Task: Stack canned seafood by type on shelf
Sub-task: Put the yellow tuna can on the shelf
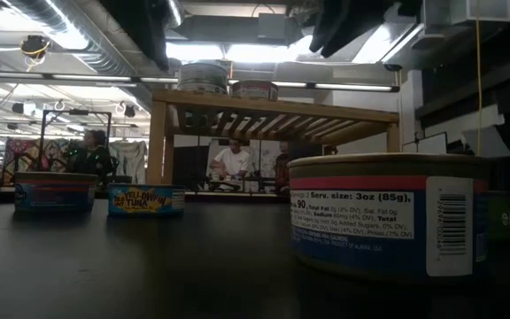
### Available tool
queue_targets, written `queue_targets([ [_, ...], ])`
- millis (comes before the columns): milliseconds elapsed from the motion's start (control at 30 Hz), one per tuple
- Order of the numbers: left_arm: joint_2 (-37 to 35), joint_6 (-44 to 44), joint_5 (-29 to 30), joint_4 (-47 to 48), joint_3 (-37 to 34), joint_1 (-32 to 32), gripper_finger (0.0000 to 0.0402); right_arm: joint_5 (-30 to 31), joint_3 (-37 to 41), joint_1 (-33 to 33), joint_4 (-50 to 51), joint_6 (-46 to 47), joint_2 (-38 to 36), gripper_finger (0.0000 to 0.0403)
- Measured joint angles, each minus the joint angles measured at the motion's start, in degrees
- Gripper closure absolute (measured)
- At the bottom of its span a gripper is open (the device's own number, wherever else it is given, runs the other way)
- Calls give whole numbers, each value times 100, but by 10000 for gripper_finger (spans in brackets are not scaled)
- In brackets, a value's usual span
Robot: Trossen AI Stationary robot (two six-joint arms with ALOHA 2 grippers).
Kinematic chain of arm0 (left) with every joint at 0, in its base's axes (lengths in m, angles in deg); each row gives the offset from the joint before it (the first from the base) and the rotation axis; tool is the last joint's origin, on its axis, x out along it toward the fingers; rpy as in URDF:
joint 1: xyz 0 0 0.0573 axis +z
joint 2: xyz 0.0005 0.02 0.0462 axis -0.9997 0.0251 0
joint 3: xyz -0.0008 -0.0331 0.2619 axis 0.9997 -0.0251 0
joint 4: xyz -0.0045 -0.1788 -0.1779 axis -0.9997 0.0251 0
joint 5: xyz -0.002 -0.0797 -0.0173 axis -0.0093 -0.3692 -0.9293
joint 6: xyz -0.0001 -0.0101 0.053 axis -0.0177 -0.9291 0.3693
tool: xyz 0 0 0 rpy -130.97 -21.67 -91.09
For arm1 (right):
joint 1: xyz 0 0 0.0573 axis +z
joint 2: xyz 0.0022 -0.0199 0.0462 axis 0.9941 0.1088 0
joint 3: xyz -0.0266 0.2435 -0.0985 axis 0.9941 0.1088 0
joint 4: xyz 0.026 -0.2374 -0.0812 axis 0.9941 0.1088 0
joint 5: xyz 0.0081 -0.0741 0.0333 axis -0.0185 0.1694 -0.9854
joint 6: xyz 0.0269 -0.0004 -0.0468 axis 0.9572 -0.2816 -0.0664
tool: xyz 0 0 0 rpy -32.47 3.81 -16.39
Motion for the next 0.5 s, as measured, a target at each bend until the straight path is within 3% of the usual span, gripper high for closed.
queue_targets([
  [500, 0, -71, -232, -2087, -1916, -70, 156, -1802, 2, 131, 1, 215, 2, 249],
])
